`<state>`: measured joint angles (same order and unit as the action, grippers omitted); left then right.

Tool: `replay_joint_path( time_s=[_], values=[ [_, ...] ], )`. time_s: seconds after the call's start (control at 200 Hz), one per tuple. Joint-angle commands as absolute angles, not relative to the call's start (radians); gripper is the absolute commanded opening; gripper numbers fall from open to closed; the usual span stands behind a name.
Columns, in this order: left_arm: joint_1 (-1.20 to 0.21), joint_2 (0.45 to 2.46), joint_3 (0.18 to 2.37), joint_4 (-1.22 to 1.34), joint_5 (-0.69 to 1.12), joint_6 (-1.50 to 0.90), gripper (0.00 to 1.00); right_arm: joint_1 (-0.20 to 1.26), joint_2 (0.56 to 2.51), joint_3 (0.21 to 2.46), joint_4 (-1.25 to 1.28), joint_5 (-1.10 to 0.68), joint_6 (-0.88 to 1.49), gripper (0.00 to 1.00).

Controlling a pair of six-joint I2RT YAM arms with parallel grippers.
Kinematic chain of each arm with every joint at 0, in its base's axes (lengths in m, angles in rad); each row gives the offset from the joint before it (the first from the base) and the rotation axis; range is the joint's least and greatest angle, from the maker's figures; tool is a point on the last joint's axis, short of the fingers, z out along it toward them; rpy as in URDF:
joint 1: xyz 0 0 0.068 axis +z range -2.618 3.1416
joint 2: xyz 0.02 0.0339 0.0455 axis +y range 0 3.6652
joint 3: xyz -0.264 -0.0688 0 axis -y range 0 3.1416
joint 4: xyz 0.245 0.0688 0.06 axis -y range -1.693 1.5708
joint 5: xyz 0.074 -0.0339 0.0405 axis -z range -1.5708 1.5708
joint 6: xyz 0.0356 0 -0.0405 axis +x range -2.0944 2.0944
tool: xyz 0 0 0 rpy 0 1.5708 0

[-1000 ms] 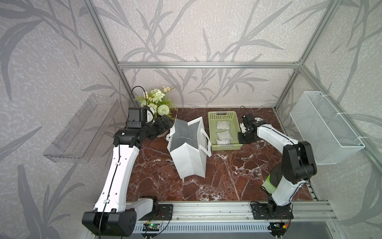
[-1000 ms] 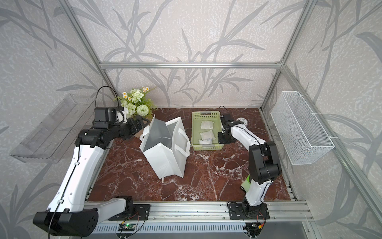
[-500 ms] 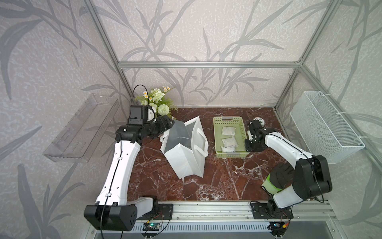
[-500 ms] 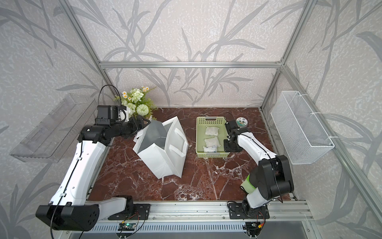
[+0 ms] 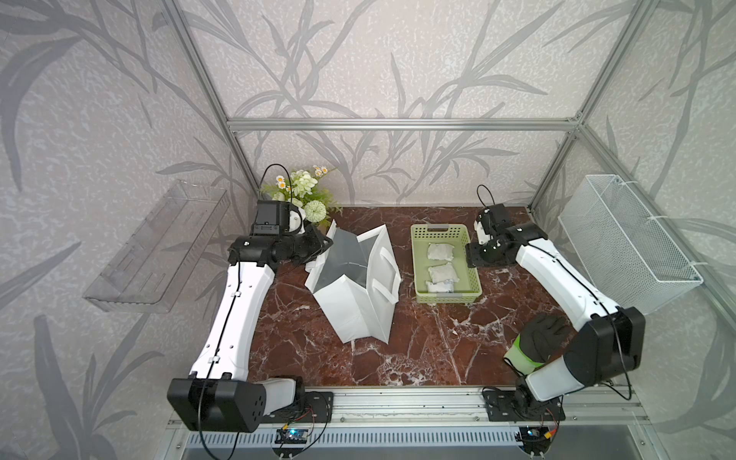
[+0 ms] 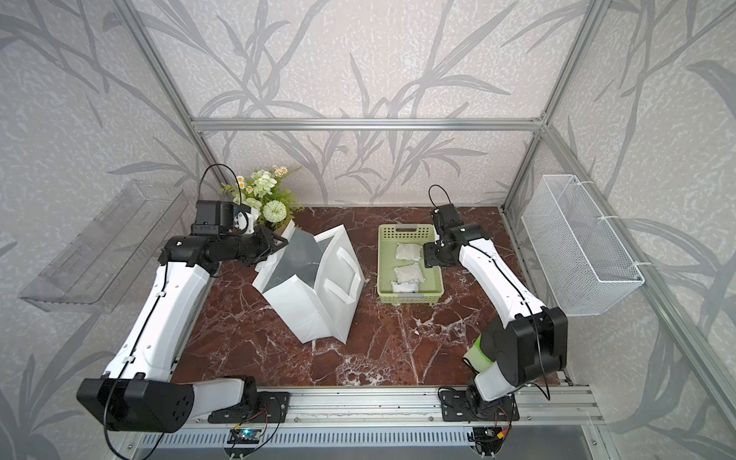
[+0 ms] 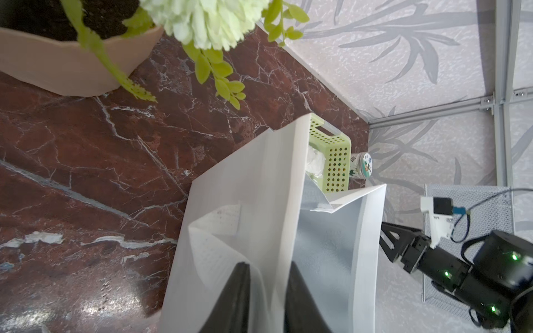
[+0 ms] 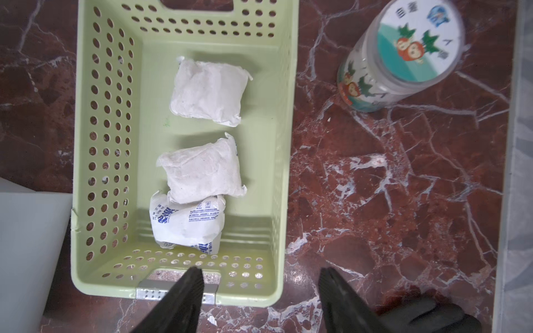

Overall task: Place the ice pack in the delivery bag
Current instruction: Pick up the delivery bag from the center of the board, then pick up the ice pack from the bin.

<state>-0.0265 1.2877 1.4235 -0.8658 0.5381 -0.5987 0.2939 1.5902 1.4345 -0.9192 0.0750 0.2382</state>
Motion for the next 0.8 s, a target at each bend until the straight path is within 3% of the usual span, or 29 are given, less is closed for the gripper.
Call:
replay_joint_path(
  time_s=[0.0,0.17,0.37,0.57,0.795],
  values=[
    [-0.036,1.274,1.395,-0.762,0.608,-0.693,0.1,0.315,1.676,1.483,-0.959,0.037,0.264,0.71],
    [-0.082,1.226,1.304,-0.556,0.621,-0.864,0.0,0.338,1.83,1.557,-0.918,0.032,0.258,0.78],
    [-0.141,1.219,1.292,-0.514,0.572,-0.894,0.0,0.345,2.022,1.72,-1.018,0.034,0.193,0.83],
    [-0.193,1.221,1.273,-0.49,0.519,-0.905,0.0,0.38,2.013,1.638,-0.988,0.023,0.116,0.89],
    [-0.196,1.233,1.276,-0.513,0.506,-0.891,0.0,0.388,1.998,1.631,-1.004,0.032,-0.207,0.91]
  ],
)
